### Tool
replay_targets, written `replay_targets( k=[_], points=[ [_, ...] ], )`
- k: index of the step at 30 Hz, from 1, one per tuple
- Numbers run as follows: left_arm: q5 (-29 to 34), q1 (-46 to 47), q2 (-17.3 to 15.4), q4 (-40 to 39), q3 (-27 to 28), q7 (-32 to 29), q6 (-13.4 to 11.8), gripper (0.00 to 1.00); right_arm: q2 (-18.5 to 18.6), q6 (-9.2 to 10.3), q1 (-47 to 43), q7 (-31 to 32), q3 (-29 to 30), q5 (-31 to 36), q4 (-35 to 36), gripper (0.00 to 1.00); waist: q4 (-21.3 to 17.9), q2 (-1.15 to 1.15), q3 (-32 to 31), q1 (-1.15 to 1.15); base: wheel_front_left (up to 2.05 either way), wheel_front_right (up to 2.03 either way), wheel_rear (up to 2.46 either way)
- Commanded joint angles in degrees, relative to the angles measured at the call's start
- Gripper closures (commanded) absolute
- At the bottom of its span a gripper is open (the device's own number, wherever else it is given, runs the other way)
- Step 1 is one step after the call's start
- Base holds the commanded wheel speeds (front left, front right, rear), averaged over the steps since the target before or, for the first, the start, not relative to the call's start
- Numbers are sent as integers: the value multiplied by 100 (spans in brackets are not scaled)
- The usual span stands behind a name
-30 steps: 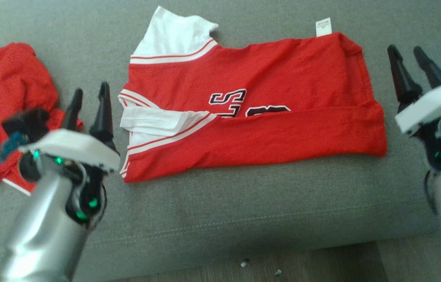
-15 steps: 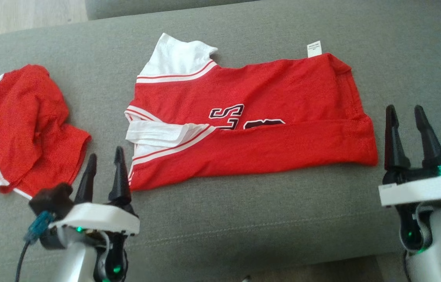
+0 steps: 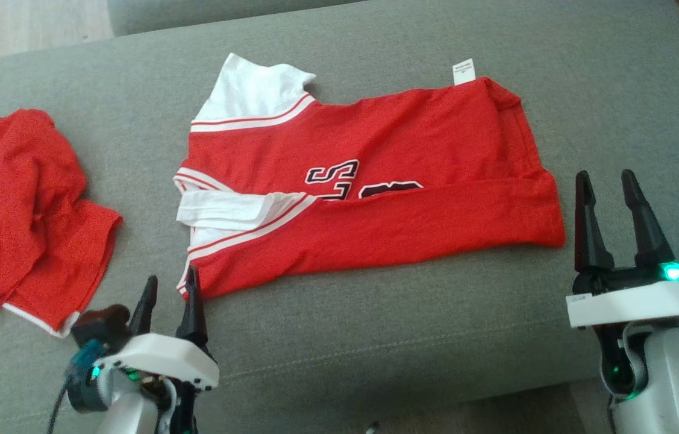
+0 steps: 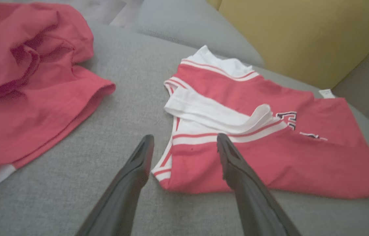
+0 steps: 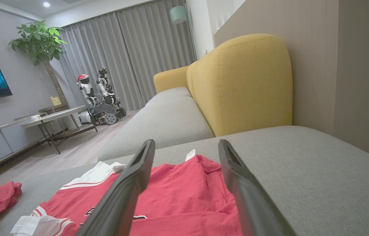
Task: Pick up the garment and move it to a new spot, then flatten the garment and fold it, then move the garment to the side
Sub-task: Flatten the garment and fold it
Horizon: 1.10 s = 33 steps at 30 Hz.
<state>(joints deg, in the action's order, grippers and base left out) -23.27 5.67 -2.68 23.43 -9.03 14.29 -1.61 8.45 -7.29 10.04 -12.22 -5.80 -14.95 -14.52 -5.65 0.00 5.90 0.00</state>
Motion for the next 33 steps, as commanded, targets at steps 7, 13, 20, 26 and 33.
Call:
replay_targets(
  k=[7, 13, 20, 26, 33],
  points=[
    [160, 817, -21, 1153, 173, 71, -434, 0, -20, -20, 72, 73, -291, -4, 269, 0, -196, 0, 79, 0, 0, 0, 0],
    [137, 1118, -21, 1809, 256, 71, -480, 0, -23, -20, 99, 42, -352, -33, 325, 0, -312, 0, 149, 0, 0, 0, 0],
    [34, 1449, -21, 2711, 92, 66, -305, 0, -59, -20, 104, 4, -263, -25, 331, 0, -378, 0, 230, 0, 0, 0, 0],
    [-56, 1714, -21, 3096, -173, 63, -94, 100, -130, -20, 135, 62, -114, 9, 236, 0, -317, 0, 294, 0, 0, 0, 0],
    [202, 1565, -41, 1684, 296, 69, -298, 100, -448, -20, 308, 701, 533, -170, -445, 0, -64, 0, 310, 0, 0, 0, 0]
  ],
)
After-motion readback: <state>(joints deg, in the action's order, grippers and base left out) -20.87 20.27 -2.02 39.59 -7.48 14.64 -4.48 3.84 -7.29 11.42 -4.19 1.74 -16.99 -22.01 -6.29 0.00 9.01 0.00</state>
